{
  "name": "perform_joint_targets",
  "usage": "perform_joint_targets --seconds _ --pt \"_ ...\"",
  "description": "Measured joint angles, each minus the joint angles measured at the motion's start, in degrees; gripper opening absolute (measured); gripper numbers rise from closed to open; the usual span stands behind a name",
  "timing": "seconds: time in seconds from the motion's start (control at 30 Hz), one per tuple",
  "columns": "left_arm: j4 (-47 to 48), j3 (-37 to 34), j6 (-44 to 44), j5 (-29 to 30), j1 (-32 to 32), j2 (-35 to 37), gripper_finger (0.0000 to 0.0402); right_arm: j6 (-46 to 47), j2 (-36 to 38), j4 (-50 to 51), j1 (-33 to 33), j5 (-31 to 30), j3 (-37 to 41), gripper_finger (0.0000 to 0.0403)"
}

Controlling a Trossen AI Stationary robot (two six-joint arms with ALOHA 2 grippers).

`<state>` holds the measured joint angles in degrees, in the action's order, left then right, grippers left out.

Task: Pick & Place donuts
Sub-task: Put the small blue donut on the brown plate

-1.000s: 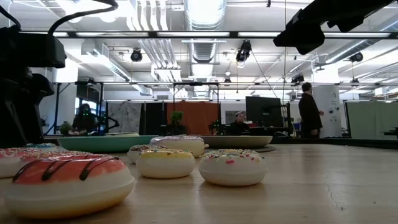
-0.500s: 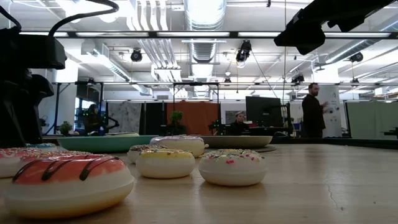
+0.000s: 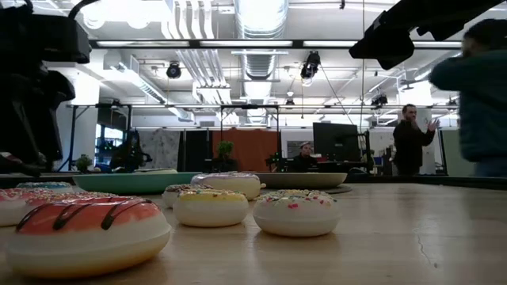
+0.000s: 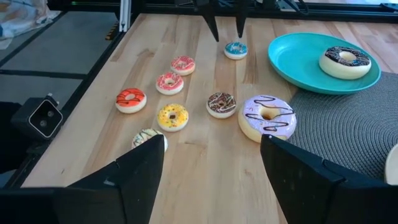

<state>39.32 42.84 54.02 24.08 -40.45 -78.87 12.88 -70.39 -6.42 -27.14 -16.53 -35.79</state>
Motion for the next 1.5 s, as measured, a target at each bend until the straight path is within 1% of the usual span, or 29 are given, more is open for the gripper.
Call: perform_joint_targets --seconds 0.17,0.3,0.5,0.63,0.83,1.07,1.5 --pt "0.3 -2.6 2.1 0.2 0.3 0.0 0.0239 0.1 0.0 0.0 0.0 0.1 0.0 0.0263" --pt "-0.6 -2.8 2.6 0.6 0.3 0.0 0.0274 0.1 0.0 0.0 0.0 0.3 0.0 0.0259" --pt "-2.1 -4.2 2.1 1.9 0.7 0.0 0.0304 0.1 0.0 0.0 -0.1 0.5 0.0 0.0254" --pt "-5.3 -6.5 3.5 0.3 1.1 0.0 0.0309 0.2 0.0 0.1 -0.3 0.5 0.0 0.0256" --pt "-6.5 -7.9 3.6 0.9 1.1 0.0 0.031 0.2 0.0 0.1 -0.4 0.5 0.0 0.0251" --pt "-13.2 -11.3 3.3 1.0 1.4 -0.1 0.031 0.2 0.0 0.1 -0.4 0.5 0.0 0.025" --pt "-13.5 -11.5 3.0 1.0 1.4 -0.1 0.0305 0.2 0.0 0.1 -0.4 0.5 0.0 0.0243"
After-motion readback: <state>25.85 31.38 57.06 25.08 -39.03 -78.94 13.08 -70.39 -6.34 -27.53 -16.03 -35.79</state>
